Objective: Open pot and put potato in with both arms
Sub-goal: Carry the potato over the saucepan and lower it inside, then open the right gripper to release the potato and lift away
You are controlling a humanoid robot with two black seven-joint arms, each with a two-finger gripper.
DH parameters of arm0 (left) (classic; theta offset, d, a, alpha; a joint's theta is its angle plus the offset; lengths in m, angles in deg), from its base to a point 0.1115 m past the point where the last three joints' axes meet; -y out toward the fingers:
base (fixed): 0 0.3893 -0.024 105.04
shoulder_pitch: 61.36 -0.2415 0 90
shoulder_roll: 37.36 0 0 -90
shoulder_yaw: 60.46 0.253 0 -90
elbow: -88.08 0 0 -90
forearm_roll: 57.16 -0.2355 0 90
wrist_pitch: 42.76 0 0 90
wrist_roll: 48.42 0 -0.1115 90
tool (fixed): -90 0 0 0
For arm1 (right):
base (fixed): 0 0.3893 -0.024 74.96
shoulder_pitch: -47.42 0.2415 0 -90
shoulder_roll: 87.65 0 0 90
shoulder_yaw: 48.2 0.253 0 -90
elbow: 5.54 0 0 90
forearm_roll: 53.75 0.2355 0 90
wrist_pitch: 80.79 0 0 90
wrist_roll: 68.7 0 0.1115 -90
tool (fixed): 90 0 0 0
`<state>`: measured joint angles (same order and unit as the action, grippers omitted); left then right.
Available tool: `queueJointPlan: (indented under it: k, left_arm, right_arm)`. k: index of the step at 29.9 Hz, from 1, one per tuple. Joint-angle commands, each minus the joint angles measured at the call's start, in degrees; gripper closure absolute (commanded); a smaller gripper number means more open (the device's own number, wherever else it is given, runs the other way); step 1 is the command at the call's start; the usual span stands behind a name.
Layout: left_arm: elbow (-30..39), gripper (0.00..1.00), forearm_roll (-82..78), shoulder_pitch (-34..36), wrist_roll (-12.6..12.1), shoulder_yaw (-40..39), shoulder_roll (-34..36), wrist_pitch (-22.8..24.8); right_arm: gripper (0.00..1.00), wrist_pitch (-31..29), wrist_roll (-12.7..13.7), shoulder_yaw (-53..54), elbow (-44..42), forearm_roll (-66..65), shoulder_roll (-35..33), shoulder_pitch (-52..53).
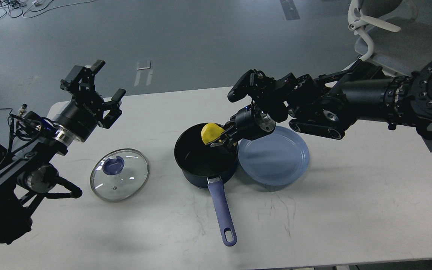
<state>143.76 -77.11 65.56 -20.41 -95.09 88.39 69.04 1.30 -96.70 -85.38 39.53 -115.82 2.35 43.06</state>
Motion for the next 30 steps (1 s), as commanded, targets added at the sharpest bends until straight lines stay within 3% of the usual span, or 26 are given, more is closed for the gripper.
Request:
queueJointPlan:
  k: [1, 5, 20, 25, 26, 30]
  left_arm:
    - [0.0, 0.02, 0.0, 0.1, 0.0, 0.0, 0.0, 0.0]
    - [0.0, 0.02, 0.0, 0.1, 0.0, 0.0, 0.0, 0.0]
    - [0.8, 0.02, 0.0, 0.0, 0.0, 0.0, 1.2, 0.1]
    - [0.9, 0.02, 0.0, -0.1, 0.0, -0.7, 1.1, 0.1]
    - [0.9, 0.02, 0.0, -0.1, 0.0, -0.7, 1.1, 0.1]
    - [0.9, 0.02, 0.0, -0.1, 0.0, -0.8, 0.5, 0.1]
  right_arm:
    - [0.2, 0.0, 0.0, 0.0, -0.1, 0.2, 0.0, 0.0]
    - [0.06, 0.0, 0.0, -0.1, -0.1, 0.3, 0.0, 0.0]
    - [0.02, 0.1, 0.0, 4.7, 0.9, 6.7, 0.0, 3.9]
    - [0.02, -0.2, 0.0, 15.2, 1.7, 14.9, -13.4, 0.4]
    - [0.02, -0.2, 0.0, 15.2, 1.7, 15.0, -13.4, 0.4]
    - [0.02, -0.2, 0.0, 26.2, 1.7, 23.7, -21.4, -9.2]
